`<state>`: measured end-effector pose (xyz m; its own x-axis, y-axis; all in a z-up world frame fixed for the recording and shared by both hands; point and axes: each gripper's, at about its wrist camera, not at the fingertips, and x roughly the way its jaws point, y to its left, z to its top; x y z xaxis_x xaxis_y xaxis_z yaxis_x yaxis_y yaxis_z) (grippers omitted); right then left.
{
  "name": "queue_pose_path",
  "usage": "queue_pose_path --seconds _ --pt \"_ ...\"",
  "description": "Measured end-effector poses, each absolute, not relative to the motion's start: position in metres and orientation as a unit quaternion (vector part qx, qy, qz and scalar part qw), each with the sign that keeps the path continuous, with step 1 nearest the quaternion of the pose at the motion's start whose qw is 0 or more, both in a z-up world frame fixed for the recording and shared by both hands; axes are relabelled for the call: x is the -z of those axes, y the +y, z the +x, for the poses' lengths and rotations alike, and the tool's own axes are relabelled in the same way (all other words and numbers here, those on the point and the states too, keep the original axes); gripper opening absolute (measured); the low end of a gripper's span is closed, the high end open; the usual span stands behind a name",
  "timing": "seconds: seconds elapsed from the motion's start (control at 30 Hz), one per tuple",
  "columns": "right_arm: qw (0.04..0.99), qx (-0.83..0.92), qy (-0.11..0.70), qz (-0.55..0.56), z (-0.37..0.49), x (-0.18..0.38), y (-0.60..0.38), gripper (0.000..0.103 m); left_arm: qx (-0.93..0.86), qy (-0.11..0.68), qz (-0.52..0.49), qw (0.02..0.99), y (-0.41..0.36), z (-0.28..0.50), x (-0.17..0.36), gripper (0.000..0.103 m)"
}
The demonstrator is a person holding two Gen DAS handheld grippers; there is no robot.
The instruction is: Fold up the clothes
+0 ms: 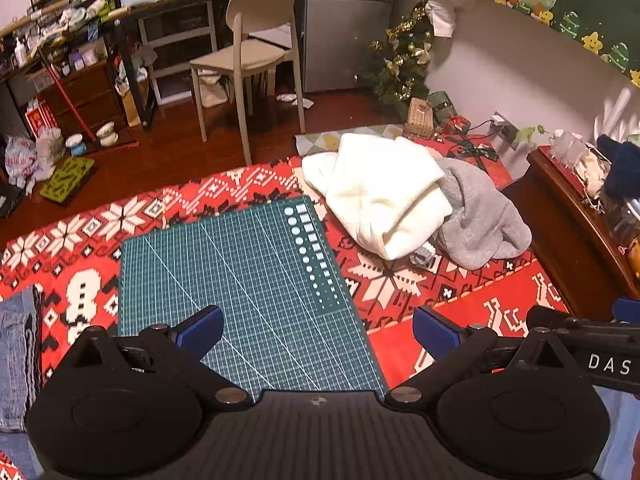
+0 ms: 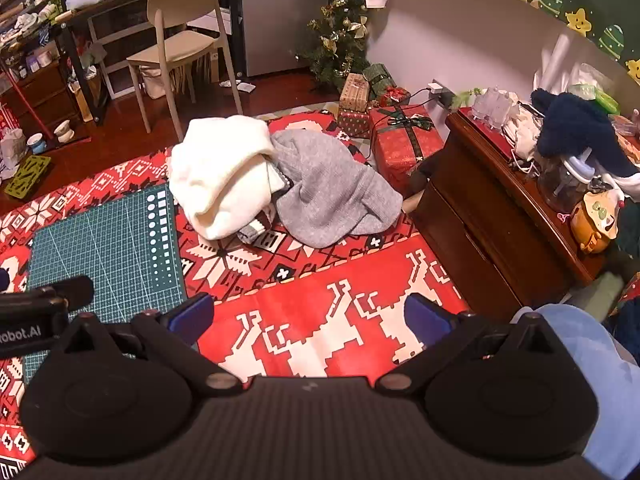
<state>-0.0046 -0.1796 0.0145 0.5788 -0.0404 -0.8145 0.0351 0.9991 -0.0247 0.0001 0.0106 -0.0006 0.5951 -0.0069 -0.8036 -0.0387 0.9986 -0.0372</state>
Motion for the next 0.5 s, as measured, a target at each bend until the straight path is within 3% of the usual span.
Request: queue_pose_path --seconds 0.5 --pt "0.904 0.003 0.428 -0.011 -0.009 -0.026 -0.182 0.102 -0.019 0.437 -0.034 0.899 0.01 -0.002 -0.009 0.102"
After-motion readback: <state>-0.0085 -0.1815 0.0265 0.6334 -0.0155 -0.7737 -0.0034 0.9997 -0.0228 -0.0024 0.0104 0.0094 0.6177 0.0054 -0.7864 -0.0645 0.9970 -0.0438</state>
